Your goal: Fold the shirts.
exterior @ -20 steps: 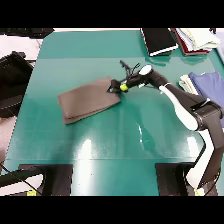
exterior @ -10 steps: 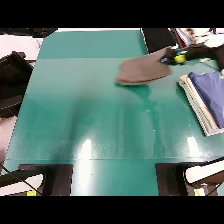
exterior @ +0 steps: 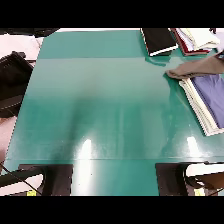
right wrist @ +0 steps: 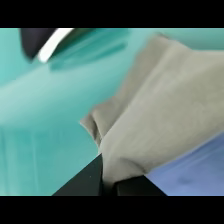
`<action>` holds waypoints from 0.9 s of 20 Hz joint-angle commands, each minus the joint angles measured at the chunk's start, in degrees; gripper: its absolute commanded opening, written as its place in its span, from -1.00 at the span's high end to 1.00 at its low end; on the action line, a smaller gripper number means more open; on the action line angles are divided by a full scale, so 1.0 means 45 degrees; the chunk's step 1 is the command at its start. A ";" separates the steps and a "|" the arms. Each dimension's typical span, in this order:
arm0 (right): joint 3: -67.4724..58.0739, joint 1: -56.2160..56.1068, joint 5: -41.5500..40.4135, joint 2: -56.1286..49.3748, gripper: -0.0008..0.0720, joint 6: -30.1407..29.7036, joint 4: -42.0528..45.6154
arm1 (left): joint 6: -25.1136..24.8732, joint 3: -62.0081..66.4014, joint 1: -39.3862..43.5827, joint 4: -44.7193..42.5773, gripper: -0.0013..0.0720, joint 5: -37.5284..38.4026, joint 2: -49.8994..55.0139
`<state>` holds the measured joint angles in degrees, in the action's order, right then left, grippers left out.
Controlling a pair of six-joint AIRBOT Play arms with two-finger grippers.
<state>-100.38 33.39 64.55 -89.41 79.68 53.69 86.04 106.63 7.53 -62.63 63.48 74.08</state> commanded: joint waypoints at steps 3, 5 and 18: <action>-0.1103 0.0287 -0.1243 0.0029 0.93 -0.0729 -0.0923 | 0.0228 0.0005 0.0000 0.0131 0.90 0.0019 -0.0010; -0.2171 0.0151 -0.1336 0.0029 0.93 -0.0835 -0.0918 | 0.0223 0.0005 0.0000 0.0131 0.90 0.0117 -0.0010; 0.0976 0.2569 0.1982 0.3036 0.93 -0.3211 0.0894 | 0.0199 0.0005 0.0000 0.0126 0.90 0.0593 -0.0010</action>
<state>-103.92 41.87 69.63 -80.14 68.88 53.58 86.98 106.63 7.53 -62.04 65.84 74.08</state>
